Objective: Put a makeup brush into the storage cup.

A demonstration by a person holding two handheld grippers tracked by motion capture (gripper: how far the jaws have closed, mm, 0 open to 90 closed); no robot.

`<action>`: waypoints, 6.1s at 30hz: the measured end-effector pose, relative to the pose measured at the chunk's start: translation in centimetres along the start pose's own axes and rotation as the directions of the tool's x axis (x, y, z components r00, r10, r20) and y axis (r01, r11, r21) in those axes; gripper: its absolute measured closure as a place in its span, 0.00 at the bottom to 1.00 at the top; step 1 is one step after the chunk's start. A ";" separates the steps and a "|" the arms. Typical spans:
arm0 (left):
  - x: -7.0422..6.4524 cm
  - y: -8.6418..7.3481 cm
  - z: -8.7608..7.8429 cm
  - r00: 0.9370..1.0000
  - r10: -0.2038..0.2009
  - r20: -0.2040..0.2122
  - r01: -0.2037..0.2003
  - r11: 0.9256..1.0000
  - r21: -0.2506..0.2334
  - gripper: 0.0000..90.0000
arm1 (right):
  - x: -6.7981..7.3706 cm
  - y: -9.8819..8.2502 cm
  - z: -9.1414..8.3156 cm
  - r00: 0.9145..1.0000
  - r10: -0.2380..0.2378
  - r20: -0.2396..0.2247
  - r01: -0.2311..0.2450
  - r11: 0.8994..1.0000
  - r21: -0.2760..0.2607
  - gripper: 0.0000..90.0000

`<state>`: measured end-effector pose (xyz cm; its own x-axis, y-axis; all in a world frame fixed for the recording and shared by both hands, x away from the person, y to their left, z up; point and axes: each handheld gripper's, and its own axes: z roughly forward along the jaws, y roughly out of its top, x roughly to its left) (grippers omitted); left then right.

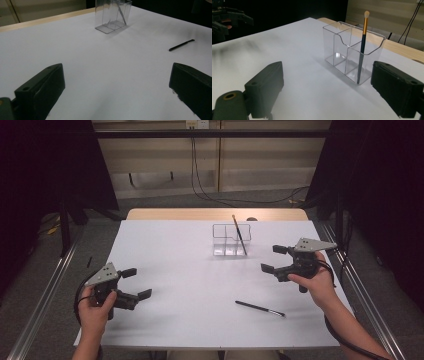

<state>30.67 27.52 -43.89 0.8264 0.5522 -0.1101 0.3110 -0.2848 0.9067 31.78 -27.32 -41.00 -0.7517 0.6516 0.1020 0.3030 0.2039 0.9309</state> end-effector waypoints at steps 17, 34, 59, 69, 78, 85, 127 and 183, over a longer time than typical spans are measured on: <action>-0.5 -0.1 -0.2 1.000 0.010 0.003 -0.010 1.000 0.003 0.00 | 0.9 -0.6 0.0 0.999 -0.026 -0.033 0.030 0.994 0.106 0.12; -0.6 -0.1 -0.2 1.000 0.006 0.003 -0.006 1.000 -0.005 0.00 | 1.5 -2.3 -1.3 0.999 0.001 -0.040 0.002 0.997 0.081 0.12; -0.6 0.0 -0.2 1.000 0.010 0.001 -0.010 1.000 -0.005 0.00 | 1.3 -4.3 -4.3 0.999 0.045 0.003 -0.045 0.999 0.018 0.12; -0.7 0.1 -0.2 1.000 0.011 0.002 -0.011 1.000 -0.007 0.00 | 1.3 -4.5 -4.8 0.998 0.054 0.012 -0.054 0.999 -0.006 0.12; -0.7 0.1 -0.2 1.000 0.012 0.002 -0.012 1.000 -0.003 0.00 | 1.4 -4.3 -4.5 0.999 0.049 0.005 -0.049 0.999 0.018 0.12; -0.6 0.0 -0.2 1.000 0.015 0.001 -0.015 1.000 -0.005 0.00 | 1.7 -4.1 -4.1 0.999 0.035 -0.011 -0.034 0.997 0.067 0.15; -0.7 0.0 0.1 1.000 0.006 0.008 -0.006 1.000 0.008 0.00 | 3.6 -3.4 -0.5 0.996 -0.021 -0.091 0.062 0.876 0.478 0.44; -0.7 -0.2 0.5 1.000 0.007 0.012 -0.007 1.000 0.030 0.00 | 5.5 -4.7 1.6 0.972 -0.144 -0.188 0.236 0.663 0.710 0.84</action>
<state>30.26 26.78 -44.23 0.8340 0.5411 -0.1085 0.3187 -0.3118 0.8951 27.14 -23.54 -45.33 -0.8842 0.4661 0.0315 0.4398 0.8078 0.3925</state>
